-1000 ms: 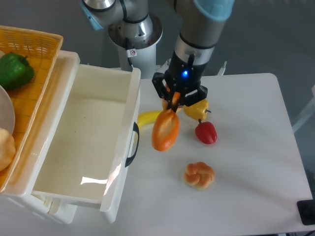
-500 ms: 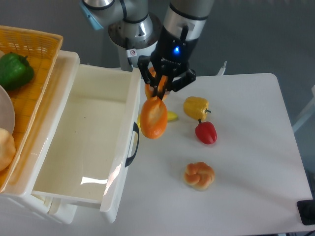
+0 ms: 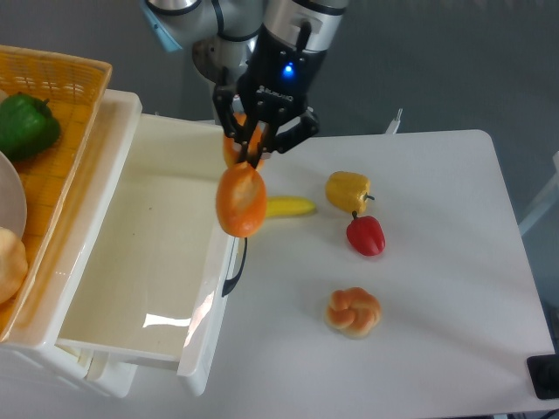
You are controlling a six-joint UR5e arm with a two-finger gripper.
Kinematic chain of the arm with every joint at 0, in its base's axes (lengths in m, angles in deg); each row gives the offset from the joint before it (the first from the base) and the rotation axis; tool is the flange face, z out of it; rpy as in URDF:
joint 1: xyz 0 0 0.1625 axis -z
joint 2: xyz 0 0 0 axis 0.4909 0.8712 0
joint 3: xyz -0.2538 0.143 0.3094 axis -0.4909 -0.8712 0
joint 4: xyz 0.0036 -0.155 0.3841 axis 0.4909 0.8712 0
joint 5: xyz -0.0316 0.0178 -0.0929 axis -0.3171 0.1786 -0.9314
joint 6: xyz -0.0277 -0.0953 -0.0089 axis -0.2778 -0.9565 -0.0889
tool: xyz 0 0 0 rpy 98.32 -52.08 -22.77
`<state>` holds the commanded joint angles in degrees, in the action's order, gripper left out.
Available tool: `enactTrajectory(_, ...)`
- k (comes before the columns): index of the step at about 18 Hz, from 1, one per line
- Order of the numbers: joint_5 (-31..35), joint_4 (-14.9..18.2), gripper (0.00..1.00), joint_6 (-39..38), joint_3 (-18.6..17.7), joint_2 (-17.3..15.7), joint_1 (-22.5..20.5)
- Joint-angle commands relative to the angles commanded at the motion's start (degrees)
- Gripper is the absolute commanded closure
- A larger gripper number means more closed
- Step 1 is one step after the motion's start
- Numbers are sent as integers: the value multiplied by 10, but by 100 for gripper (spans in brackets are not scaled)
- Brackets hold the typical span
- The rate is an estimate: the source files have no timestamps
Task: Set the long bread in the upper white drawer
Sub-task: 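Carry the held bread loaf over the banana toward the open white drawer, then lower the bread loaf into the white drawer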
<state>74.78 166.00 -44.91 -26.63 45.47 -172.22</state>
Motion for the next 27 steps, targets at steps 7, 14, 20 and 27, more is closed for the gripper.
enactTrajectory(7,-3,-7,100,-5,-11,10,41)
enactTrajectory(14,-1,-35,100,-24,-18,35,76)
enactTrajectory(20,3,-47,100,-28,-18,61,90)
enactTrajectory(27,4,-50,96,-25,-18,76,98)
